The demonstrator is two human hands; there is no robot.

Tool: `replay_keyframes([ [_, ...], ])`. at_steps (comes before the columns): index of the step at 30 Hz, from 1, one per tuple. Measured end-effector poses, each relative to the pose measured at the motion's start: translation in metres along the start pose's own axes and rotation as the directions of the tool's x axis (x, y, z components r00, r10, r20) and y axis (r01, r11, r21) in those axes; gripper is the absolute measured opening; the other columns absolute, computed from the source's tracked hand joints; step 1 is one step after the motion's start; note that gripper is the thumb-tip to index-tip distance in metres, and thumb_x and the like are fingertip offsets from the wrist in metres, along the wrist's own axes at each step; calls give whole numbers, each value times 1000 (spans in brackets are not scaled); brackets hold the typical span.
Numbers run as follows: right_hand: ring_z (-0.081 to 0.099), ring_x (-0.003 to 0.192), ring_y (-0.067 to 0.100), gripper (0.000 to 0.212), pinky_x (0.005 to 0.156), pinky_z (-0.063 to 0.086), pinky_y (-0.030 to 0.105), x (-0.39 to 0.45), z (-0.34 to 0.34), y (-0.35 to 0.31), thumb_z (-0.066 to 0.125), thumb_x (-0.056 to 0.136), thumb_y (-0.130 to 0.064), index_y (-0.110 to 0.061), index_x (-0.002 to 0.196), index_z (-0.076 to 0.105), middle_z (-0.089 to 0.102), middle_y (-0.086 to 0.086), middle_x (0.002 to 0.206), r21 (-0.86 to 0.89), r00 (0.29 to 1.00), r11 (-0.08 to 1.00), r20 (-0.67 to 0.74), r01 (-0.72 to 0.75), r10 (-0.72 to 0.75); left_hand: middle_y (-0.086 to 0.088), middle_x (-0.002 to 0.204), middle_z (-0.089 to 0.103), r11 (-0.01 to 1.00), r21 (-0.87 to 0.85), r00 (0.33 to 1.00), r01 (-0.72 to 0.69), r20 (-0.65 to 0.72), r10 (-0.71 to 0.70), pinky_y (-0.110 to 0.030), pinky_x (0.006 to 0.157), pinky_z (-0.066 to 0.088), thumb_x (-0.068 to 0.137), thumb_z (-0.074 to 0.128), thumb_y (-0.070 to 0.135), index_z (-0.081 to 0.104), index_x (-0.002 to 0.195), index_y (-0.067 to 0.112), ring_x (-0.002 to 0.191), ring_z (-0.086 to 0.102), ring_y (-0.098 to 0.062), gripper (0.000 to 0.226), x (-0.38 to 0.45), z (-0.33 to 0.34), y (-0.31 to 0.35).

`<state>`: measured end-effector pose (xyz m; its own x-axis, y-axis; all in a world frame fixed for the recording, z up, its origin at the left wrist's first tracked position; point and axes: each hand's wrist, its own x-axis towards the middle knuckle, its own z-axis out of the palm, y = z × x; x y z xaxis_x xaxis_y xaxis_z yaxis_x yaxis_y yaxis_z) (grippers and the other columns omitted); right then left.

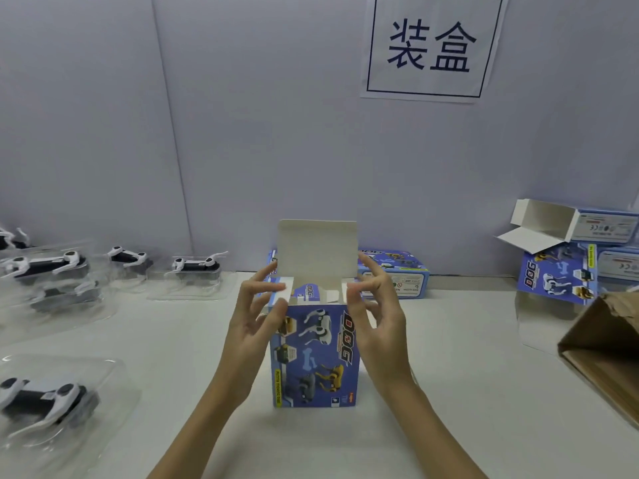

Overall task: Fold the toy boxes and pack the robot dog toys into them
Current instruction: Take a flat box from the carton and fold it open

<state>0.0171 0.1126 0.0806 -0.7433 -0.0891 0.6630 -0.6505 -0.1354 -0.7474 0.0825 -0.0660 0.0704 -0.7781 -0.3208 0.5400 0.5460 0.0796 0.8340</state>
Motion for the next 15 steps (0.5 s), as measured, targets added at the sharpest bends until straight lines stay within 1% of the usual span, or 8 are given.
replay_keyframes([
  [3,57,133,15,36,94,54,24,3,-1,-1,65,92,-55,-19,100,62,55,-21,145,0,1000,1000,-25,12,-12,19,158,45,996,-81,999,45,15,-44,-61,92,57,87,71,51,62,104,26,143,51,-27,31,4,-2,1],
  [4,58,131,16,36,93,54,24,3,-1,-1,65,91,-54,-19,100,63,58,-20,140,8,1000,1000,-27,3,-3,19,155,48,992,-103,998,68,13,-67,-61,91,58,85,73,49,62,102,26,141,53,-28,31,5,-3,1],
  [6,62,123,18,35,90,55,26,4,0,-3,68,90,-51,-19,106,62,61,-11,131,26,1000,1000,-26,-3,4,16,147,55,987,-138,996,87,15,-86,-58,87,60,82,78,49,62,102,28,133,60,-31,33,6,-4,1],
  [8,64,117,22,32,88,55,30,3,1,-3,70,94,-39,-17,112,55,63,0,125,57,999,998,-31,12,-10,6,141,58,982,-177,998,59,29,-55,-62,86,58,82,83,51,56,111,28,126,64,-34,45,7,-3,3],
  [9,64,118,23,33,88,55,34,2,1,-2,69,95,-35,-16,115,50,63,1,125,73,999,997,-27,26,-24,1,140,57,982,-186,999,41,39,-35,-61,85,59,82,85,50,53,118,31,124,65,-33,52,7,-2,4],
  [11,60,125,25,42,91,57,40,-1,-1,-2,65,97,-47,-20,124,46,59,-3,129,62,997,996,16,68,-69,-1,139,55,990,-140,998,19,59,-11,-48,80,62,83,84,51,51,131,35,125,64,-32,60,7,-3,6],
  [13,53,134,24,46,93,57,35,-3,-3,0,56,98,-61,-27,129,50,55,-6,133,-5,988,991,78,135,-134,3,143,54,997,-70,996,21,88,-14,-42,81,62,83,81,57,57,130,29,133,57,-33,59,6,-7,6],
  [15,49,135,22,39,94,52,21,-3,-3,4,51,103,-57,-26,123,59,53,-3,130,-72,977,976,80,204,-198,7,150,49,1000,-12,991,22,135,-20,-48,87,61,83,81,58,61,125,27,141,51,-31,56,5,-10,4],
])
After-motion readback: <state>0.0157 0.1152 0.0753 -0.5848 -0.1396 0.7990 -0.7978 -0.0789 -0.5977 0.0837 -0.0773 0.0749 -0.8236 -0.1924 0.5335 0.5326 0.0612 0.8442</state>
